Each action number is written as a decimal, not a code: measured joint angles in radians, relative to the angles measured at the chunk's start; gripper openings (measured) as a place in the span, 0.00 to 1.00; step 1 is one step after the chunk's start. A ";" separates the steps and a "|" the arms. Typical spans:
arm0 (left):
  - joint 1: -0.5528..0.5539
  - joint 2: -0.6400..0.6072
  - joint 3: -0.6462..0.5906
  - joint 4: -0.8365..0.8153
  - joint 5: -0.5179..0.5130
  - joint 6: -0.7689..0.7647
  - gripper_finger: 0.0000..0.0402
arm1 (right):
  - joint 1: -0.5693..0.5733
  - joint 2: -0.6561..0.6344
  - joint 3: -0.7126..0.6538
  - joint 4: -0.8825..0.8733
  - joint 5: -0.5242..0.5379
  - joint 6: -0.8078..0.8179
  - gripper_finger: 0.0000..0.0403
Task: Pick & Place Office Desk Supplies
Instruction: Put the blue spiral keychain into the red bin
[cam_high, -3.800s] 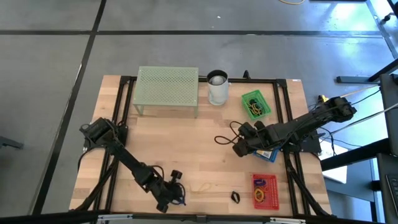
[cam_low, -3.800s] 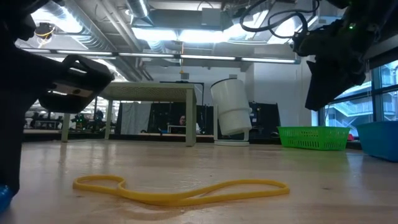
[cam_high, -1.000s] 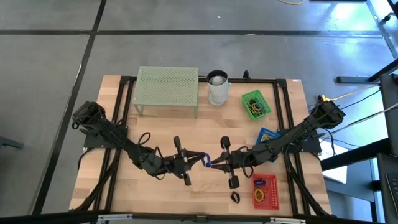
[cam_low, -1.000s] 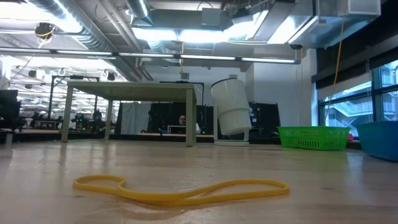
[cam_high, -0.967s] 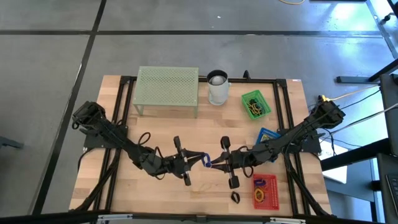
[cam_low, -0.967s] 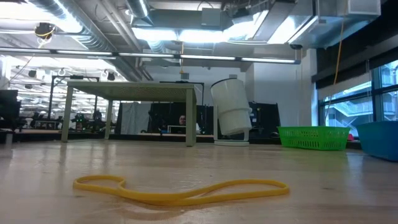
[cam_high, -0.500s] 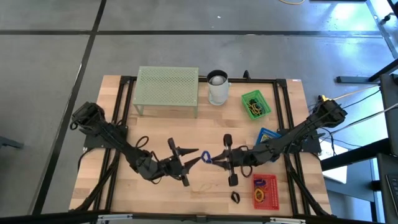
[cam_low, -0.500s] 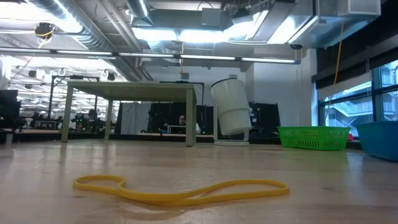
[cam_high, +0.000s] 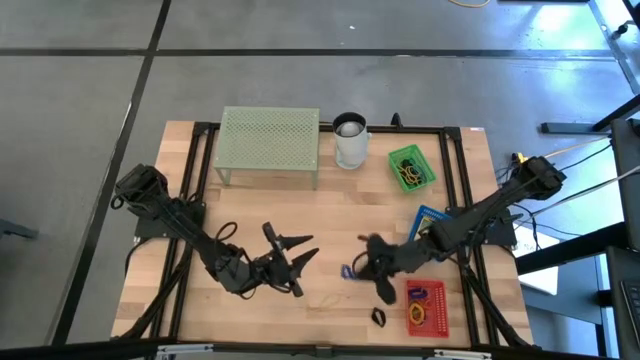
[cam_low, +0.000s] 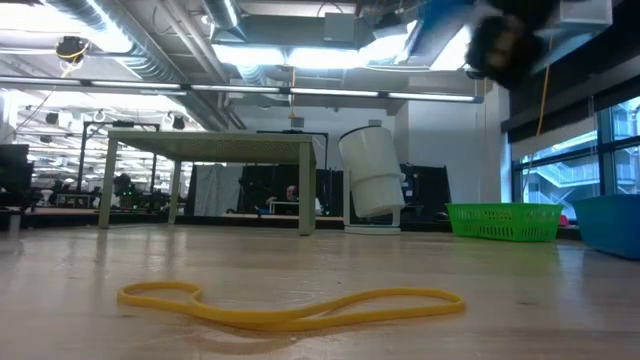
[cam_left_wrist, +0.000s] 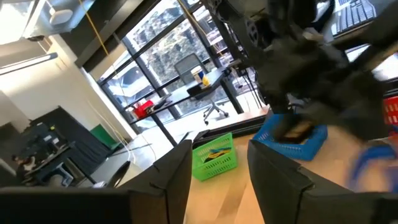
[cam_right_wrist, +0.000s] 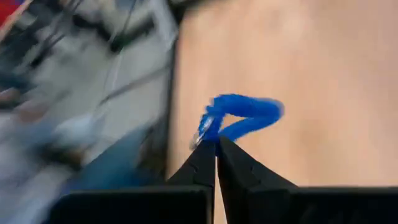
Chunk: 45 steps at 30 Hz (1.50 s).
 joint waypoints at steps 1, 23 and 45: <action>0.000 0.000 0.000 0.000 0.000 0.000 0.37 | 0.013 0.000 0.000 -0.025 -0.076 0.065 0.02; 0.000 0.000 0.000 0.000 0.002 0.000 0.36 | 0.416 0.000 0.000 -0.509 -0.312 0.827 0.02; 0.007 0.000 0.000 -0.052 0.107 -0.130 0.36 | 0.405 0.001 0.000 -0.619 -0.267 0.922 0.36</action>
